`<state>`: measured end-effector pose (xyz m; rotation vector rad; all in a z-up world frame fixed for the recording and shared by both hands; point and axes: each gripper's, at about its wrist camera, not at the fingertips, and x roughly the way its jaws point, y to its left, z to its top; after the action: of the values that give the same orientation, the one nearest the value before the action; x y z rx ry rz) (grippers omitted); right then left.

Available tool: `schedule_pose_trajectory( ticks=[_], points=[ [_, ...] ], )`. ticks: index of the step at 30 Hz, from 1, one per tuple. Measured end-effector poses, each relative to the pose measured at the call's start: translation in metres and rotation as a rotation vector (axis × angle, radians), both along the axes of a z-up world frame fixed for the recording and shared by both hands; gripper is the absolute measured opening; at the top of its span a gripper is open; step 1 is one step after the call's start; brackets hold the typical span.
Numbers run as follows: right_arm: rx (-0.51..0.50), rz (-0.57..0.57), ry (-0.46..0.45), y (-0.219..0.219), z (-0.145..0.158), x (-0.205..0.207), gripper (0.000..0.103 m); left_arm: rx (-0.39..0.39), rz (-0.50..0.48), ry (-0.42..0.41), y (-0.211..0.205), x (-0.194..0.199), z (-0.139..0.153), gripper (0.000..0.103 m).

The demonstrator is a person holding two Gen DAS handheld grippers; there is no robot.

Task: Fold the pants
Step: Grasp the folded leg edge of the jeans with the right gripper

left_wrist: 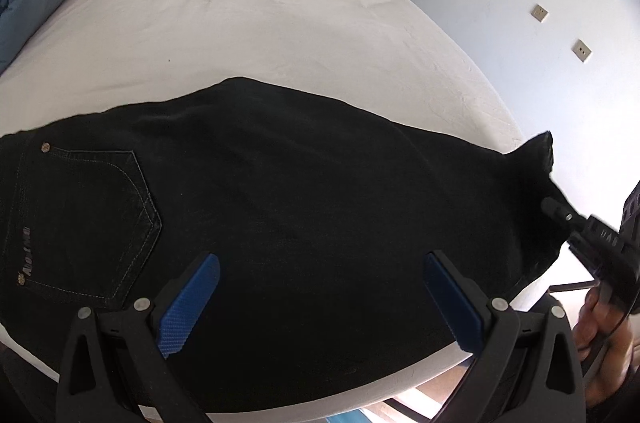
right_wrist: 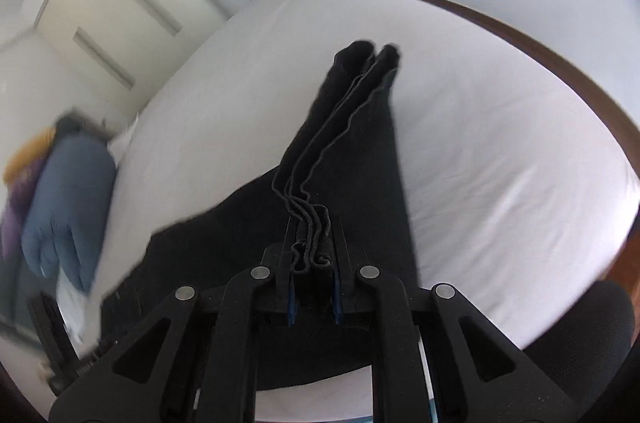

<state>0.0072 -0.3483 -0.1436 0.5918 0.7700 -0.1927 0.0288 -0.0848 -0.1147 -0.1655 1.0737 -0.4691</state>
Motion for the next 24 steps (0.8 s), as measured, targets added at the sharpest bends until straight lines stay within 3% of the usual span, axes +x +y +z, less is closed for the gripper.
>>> schedule_pose_trajectory(
  ticks=[3, 5, 11, 18, 22, 24],
  points=[
    [-0.224, 0.224, 0.074, 0.084, -0.004, 0.030, 0.011, -0.097, -0.004, 0.081, 0.004, 0.011, -0.006, 0.103],
    [-0.268, 0.286, 0.106, 0.112, -0.015, 0.037, 0.011, -0.150, -0.019, 0.106, 0.002, 0.018, -0.006, 0.103],
    [-0.266, 0.291, 0.115, 0.119, -0.022, 0.028, 0.011, -0.268, -0.058, 0.245, -0.022, 0.044, -0.018, 0.103],
    [-0.337, 0.290, 0.078, 0.126, -0.011, 0.016, 0.011, -0.302, -0.132, 0.354, -0.065, 0.081, -0.025, 0.101],
    [-0.369, 0.315, 0.055, 0.142, -0.002, 0.003, 0.011, -0.298, -0.172, 0.389, -0.082, 0.093, -0.026, 0.089],
    [-0.387, 0.334, 0.042, 0.149, 0.003, -0.002, 0.011, -0.291, -0.200, 0.393, -0.087, 0.093, -0.025, 0.072]
  ],
)
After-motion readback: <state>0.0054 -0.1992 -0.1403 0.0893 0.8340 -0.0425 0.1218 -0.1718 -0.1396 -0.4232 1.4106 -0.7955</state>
